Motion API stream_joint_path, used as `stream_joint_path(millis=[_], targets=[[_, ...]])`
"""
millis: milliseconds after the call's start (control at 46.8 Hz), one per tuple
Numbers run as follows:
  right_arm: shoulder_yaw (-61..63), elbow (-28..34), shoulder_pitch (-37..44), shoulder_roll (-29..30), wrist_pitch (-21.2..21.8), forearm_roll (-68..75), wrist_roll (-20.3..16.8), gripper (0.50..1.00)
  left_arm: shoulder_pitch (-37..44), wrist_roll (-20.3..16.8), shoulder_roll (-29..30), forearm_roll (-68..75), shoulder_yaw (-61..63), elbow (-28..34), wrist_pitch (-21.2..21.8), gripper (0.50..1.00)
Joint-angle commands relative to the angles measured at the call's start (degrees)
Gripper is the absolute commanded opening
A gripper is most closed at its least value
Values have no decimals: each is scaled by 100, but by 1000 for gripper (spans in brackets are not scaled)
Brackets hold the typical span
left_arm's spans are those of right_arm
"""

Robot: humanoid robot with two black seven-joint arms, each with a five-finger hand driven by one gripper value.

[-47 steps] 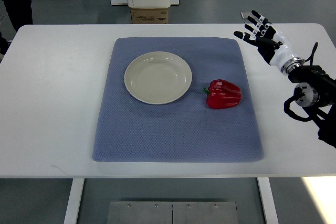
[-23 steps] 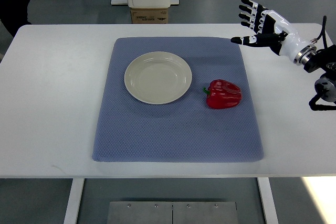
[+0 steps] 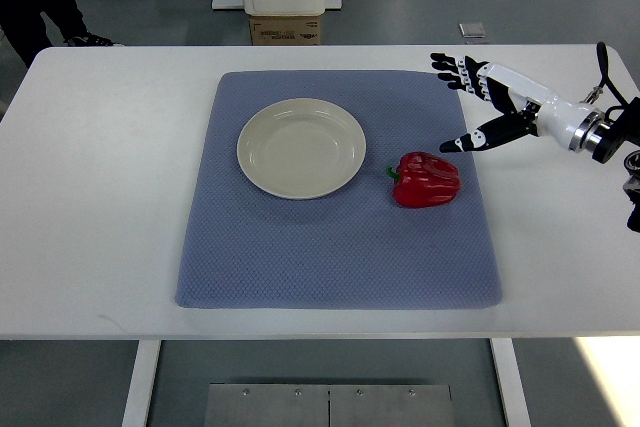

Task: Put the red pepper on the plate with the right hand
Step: 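Swing the open right hand down toward the red bell pepper, then close the right hand's fingers around the red bell pepper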

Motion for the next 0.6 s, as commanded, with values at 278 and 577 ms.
stream_joint_path(millis=[278, 577], targets=[[-644, 328, 147, 9, -803, -92, -252, 966, 0, 1, 0, 0, 0, 1, 0, 1000], [-1127, 328, 297, 149, -1225, -470, -270, 966, 0, 1, 0, 0, 0, 1, 0, 1000]])
